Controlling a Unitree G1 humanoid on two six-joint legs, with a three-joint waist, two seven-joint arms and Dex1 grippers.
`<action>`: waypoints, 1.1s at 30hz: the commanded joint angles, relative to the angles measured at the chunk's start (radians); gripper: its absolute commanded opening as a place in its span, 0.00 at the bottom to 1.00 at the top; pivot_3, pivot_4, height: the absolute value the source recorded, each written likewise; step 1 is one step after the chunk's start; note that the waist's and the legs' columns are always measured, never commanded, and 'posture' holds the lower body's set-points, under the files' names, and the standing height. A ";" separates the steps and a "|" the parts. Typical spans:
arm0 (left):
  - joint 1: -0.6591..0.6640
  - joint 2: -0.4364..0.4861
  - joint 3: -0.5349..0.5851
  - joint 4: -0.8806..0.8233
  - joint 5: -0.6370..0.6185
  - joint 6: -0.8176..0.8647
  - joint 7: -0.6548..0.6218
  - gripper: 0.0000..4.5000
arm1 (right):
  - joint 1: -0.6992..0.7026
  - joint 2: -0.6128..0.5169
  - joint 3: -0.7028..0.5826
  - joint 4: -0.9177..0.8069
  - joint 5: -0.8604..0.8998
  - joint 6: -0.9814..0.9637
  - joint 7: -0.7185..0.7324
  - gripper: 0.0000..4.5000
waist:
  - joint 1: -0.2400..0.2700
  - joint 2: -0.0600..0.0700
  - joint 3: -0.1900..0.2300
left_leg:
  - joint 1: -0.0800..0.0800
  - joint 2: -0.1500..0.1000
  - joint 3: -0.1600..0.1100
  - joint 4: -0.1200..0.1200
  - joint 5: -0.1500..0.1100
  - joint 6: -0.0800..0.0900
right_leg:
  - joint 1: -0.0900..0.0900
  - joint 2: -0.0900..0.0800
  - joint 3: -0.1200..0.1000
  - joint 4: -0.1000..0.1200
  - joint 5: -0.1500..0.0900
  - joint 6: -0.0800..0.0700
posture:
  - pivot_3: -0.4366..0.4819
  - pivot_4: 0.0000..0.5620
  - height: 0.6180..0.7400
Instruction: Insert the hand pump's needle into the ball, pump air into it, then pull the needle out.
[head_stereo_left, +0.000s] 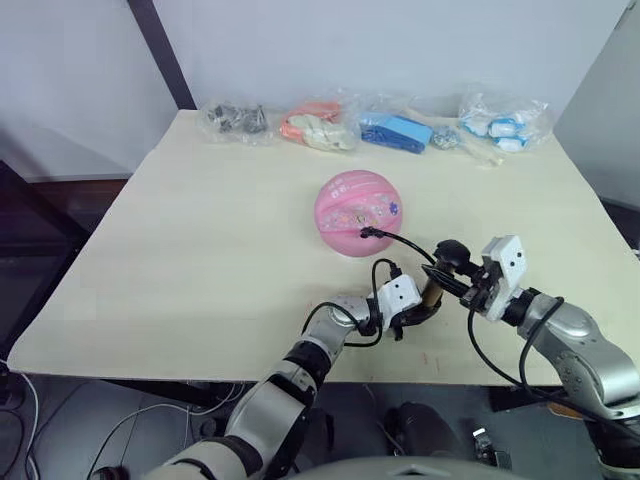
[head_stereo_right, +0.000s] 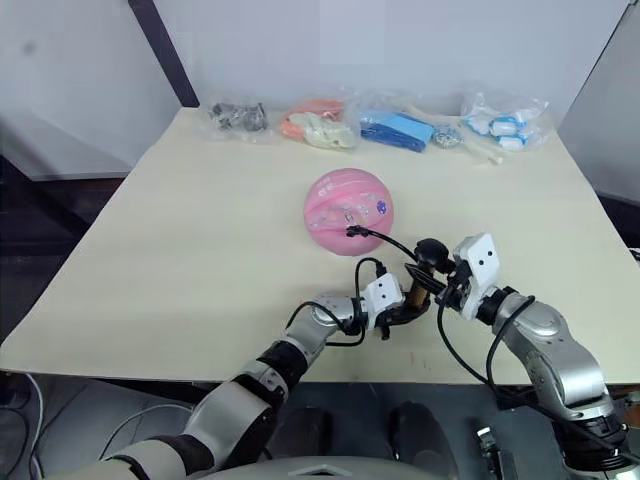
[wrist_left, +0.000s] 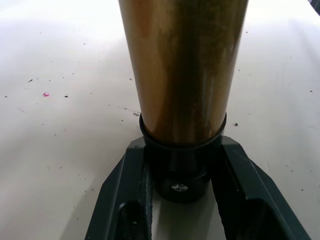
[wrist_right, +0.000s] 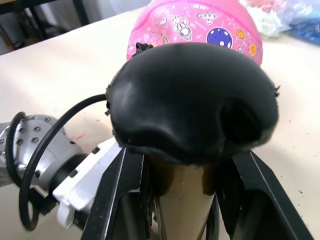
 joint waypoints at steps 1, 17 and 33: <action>0.021 0.017 -0.016 0.046 0.021 0.022 -0.010 0.25 | -0.030 -0.040 -0.103 -0.067 0.106 0.118 -0.018 0.23 | 0.002 0.004 0.005 | -0.002 -0.001 0.000 -0.001 0.000 0.000 | -0.002 0.000 0.000 0.000 0.000 0.000 | 0.48 0.27 1.00; 0.026 0.016 -0.021 -0.041 0.009 0.091 -0.037 0.25 | -0.392 -0.375 -0.469 -0.164 0.649 0.419 -0.125 0.23 | 0.008 0.013 0.033 | -0.023 -0.004 0.001 0.010 0.000 0.000 | -0.018 -0.003 0.001 0.001 0.004 0.003 | 0.48 0.27 1.00; 0.029 0.017 -0.024 -0.006 0.016 0.065 -0.028 0.25 | -0.046 -0.147 -0.089 -0.072 0.241 0.185 -0.050 0.23 | 0.002 0.003 0.024 | -0.022 -0.002 0.002 0.012 0.000 0.001 | -0.018 0.000 0.002 0.003 0.004 0.005 | 0.48 0.27 1.00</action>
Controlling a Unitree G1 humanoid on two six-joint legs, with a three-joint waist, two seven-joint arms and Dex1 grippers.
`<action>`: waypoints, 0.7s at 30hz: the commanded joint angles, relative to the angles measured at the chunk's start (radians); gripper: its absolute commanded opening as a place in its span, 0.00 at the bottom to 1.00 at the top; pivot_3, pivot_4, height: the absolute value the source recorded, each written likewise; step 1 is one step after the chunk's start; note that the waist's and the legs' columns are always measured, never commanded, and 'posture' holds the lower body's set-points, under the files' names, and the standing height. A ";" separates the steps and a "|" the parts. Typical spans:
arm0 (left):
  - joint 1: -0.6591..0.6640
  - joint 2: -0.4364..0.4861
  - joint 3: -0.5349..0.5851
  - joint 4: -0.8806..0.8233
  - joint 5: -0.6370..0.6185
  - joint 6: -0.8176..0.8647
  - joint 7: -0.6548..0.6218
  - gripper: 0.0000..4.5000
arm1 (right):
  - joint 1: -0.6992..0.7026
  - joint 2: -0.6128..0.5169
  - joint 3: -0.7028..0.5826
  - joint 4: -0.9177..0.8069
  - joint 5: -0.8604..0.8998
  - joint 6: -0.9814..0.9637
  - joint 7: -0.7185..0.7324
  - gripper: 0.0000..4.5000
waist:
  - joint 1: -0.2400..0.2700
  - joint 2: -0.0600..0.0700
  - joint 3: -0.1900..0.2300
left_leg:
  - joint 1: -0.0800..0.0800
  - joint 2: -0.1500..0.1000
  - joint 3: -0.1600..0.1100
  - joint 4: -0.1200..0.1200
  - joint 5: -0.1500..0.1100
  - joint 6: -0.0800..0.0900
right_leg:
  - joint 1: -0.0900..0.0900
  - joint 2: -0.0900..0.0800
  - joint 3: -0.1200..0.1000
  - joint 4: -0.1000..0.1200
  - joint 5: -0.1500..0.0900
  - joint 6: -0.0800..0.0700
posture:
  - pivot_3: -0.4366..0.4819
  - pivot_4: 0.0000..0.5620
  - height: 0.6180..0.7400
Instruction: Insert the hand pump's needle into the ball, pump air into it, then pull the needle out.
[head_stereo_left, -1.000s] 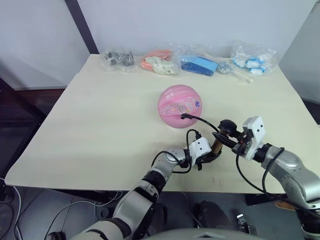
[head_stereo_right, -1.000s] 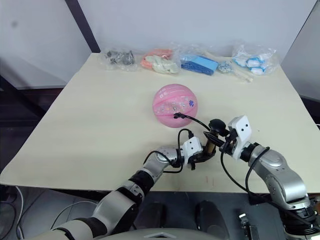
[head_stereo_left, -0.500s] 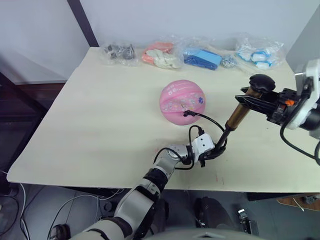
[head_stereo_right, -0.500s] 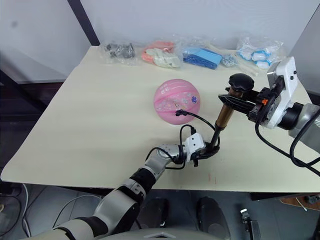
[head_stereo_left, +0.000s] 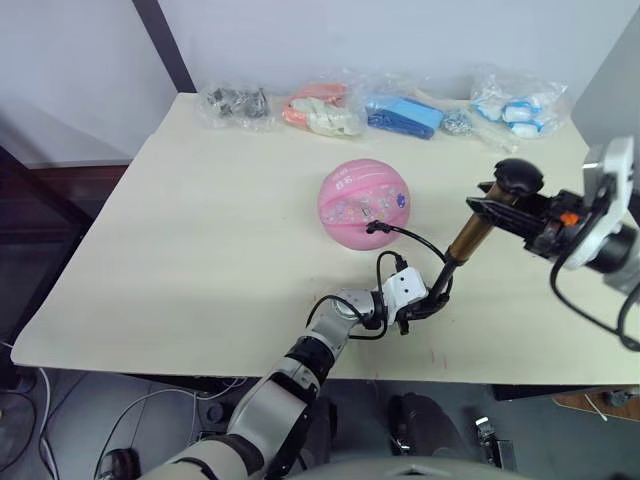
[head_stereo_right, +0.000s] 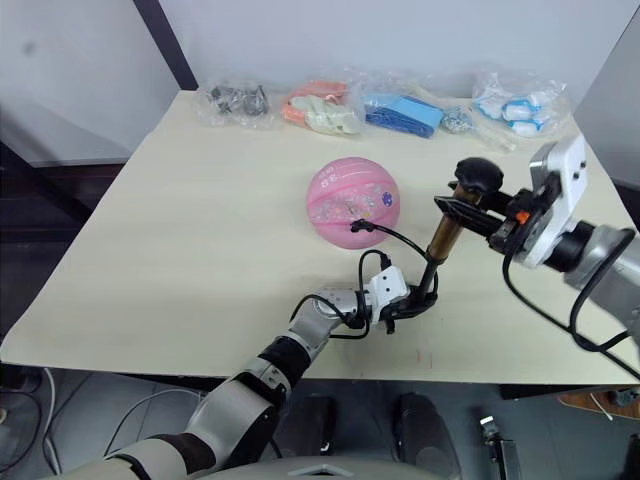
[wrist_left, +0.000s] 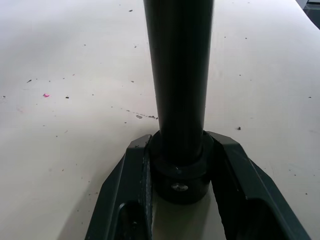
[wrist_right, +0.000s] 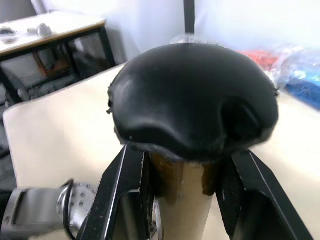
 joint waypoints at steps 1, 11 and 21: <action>0.036 0.019 -0.025 0.048 0.024 0.018 -0.015 0.25 | 0.109 0.063 0.203 0.118 -0.215 -0.089 0.037 0.23 | -0.005 -0.001 -0.003 | 0.004 0.000 0.001 -0.001 0.000 0.000 | 0.004 0.000 0.001 0.000 -0.001 0.001 | 0.48 0.27 1.00; 0.041 0.022 -0.024 0.035 0.020 0.029 -0.014 0.25 | 0.218 0.229 0.430 0.327 -0.500 -0.271 0.093 0.23 | -0.010 -0.007 -0.030 | 0.010 0.003 0.000 -0.004 0.000 0.000 | 0.007 0.003 0.000 0.000 -0.002 -0.003 | 0.48 0.27 1.00; 0.041 0.020 -0.022 0.032 0.022 0.033 -0.018 0.25 | 0.099 0.152 0.193 0.135 -0.373 -0.185 0.095 0.23 | -0.004 0.001 -0.022 | 0.022 0.003 -0.001 -0.010 0.000 0.000 | 0.018 0.001 -0.001 -0.002 -0.004 -0.006 | 0.48 0.27 1.00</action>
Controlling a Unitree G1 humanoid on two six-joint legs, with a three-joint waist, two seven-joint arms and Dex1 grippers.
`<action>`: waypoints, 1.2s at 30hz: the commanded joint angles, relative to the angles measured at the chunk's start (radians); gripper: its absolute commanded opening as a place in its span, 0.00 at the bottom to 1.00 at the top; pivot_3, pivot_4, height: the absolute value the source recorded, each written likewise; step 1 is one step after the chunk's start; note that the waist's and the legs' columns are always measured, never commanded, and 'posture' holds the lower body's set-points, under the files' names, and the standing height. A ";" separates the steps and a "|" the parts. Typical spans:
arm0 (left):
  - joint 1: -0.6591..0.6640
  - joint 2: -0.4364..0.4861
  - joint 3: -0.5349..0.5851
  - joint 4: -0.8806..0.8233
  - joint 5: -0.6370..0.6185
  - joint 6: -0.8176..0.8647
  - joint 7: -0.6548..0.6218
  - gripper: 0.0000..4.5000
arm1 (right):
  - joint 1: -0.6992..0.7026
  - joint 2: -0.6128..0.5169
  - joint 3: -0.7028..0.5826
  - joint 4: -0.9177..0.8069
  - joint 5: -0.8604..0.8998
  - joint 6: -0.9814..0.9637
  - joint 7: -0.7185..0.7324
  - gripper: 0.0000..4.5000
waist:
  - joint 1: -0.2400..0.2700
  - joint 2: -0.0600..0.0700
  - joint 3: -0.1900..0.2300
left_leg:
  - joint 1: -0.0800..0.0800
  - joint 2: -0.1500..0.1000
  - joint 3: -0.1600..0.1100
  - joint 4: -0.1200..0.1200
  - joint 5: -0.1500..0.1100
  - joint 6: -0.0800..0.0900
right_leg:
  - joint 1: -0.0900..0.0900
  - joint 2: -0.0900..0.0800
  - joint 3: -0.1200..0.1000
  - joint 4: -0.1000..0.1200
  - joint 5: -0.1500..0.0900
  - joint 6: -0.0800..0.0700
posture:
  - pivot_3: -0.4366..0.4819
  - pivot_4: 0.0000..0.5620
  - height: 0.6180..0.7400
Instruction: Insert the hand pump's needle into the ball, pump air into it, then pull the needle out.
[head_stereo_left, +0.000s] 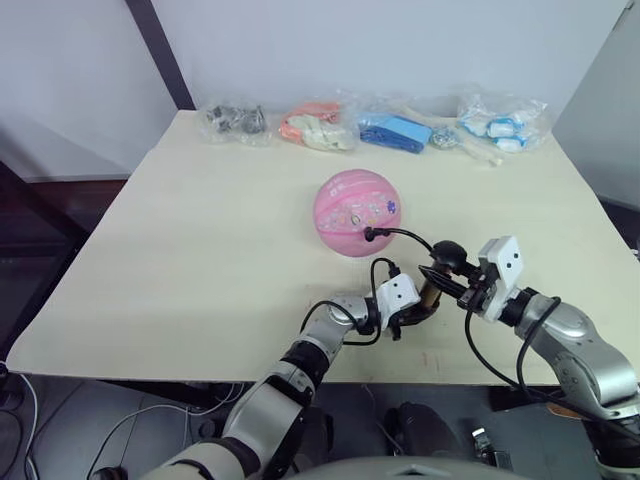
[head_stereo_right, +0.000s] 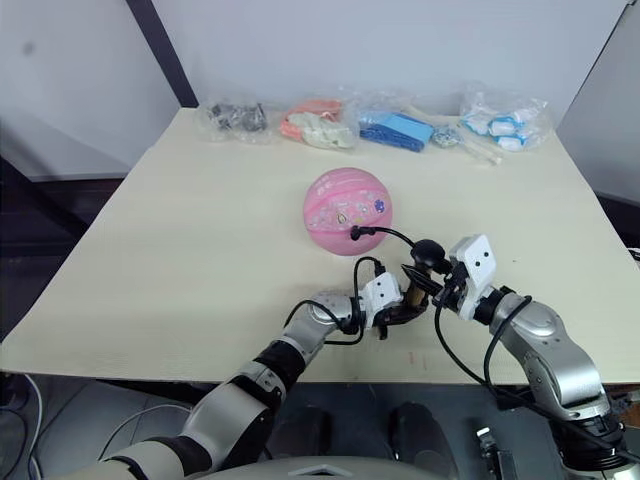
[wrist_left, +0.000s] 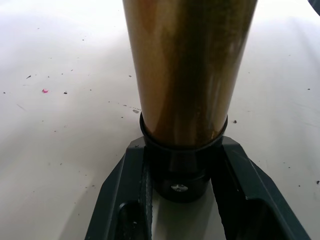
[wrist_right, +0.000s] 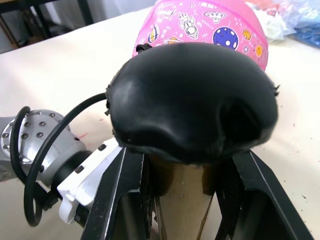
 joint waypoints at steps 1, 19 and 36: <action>0.023 0.011 -0.021 0.032 0.016 0.025 -0.019 0.25 | -0.045 -0.056 -0.107 -0.068 0.096 0.117 -0.004 0.23 | 0.002 0.005 0.006 | -0.001 -0.001 0.000 0.000 0.000 0.000 | -0.001 -0.001 0.000 0.000 0.000 0.001 | 0.48 0.27 1.00; 0.039 0.004 -0.030 0.010 0.016 0.034 -0.025 0.25 | -0.357 -0.306 -0.445 -0.185 0.605 0.430 -0.135 0.23 | 0.008 0.010 0.024 | -0.021 -0.004 0.000 0.008 0.000 0.000 | -0.016 -0.003 0.001 0.001 0.005 0.000 | 0.48 0.27 1.00; 0.049 0.018 -0.025 -0.015 0.009 0.049 -0.027 0.25 | 0.072 -0.037 0.177 0.155 -0.040 0.024 0.013 0.23 | -0.003 -0.003 0.000 | -0.013 0.000 0.000 0.007 0.000 0.000 | -0.010 0.001 0.000 0.002 0.002 0.003 | 0.48 0.27 1.00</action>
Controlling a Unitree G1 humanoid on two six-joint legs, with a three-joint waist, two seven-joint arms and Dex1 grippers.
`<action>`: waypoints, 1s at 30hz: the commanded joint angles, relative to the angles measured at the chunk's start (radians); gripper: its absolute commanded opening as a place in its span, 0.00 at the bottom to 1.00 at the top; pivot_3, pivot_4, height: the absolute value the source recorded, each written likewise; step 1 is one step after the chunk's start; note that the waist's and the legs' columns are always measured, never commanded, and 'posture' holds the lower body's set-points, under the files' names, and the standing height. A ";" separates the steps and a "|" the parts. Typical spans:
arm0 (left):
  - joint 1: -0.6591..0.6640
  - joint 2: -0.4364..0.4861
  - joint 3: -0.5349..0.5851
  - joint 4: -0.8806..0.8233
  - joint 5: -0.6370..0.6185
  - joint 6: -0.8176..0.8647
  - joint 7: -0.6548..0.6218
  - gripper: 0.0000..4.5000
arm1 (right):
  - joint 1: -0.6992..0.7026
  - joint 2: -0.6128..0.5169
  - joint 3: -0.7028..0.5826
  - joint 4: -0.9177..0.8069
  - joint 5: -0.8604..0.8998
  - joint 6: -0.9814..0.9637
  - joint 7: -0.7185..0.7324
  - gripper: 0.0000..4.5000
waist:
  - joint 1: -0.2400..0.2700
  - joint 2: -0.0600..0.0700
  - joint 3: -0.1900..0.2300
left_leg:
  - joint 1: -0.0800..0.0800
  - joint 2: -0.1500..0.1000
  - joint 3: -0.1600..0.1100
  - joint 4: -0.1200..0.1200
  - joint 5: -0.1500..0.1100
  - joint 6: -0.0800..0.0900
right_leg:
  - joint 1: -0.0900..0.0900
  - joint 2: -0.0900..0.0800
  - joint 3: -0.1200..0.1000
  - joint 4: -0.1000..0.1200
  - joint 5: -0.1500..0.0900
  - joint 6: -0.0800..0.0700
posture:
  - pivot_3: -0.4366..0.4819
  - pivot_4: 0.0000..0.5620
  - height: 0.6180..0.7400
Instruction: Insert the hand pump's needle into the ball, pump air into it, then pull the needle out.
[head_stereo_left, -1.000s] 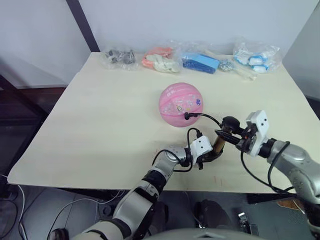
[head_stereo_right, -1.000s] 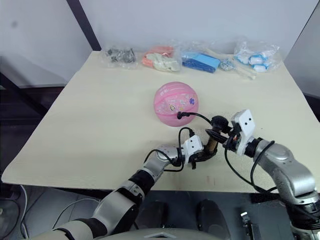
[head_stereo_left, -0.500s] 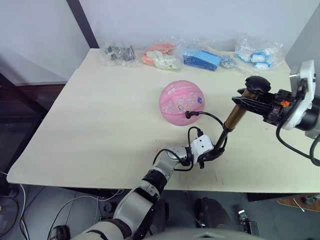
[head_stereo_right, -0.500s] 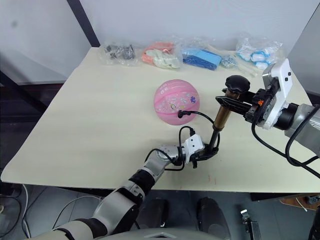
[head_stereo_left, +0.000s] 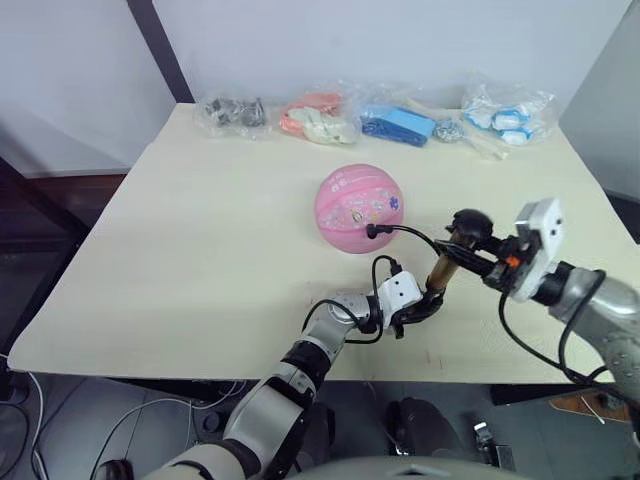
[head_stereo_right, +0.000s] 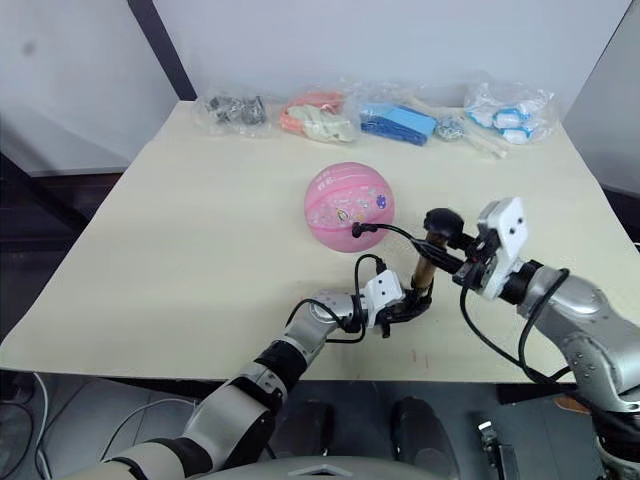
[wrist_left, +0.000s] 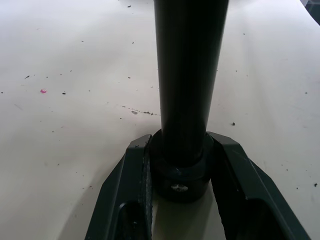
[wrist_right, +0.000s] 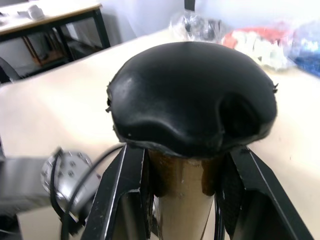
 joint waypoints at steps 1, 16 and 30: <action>0.033 0.016 -0.025 0.014 0.014 0.035 -0.025 0.25 | 0.090 0.056 0.209 0.249 -0.178 -0.029 0.044 0.23 | -0.002 -0.004 -0.004 | 0.001 0.000 0.000 0.000 0.000 0.000 | 0.000 0.000 0.000 0.000 0.000 0.000 | 0.48 0.27 1.00; 0.047 0.022 -0.030 -0.018 0.012 0.052 -0.025 0.25 | -0.085 0.034 0.000 0.047 -0.063 0.100 0.073 0.23 | -0.002 0.002 0.001 | 0.016 0.002 -0.002 -0.010 0.000 0.000 | 0.011 0.000 -0.003 -0.001 -0.004 -0.006 | 0.48 0.27 1.00; 0.031 -0.001 -0.030 0.038 0.011 0.023 -0.015 0.25 | -0.420 -0.235 -0.368 -0.081 0.398 0.431 0.027 0.23 | 0.010 0.019 0.027 | -0.007 -0.005 -0.001 -0.002 0.000 0.000 | -0.006 -0.005 -0.001 -0.001 0.001 -0.002 | 0.48 0.27 1.00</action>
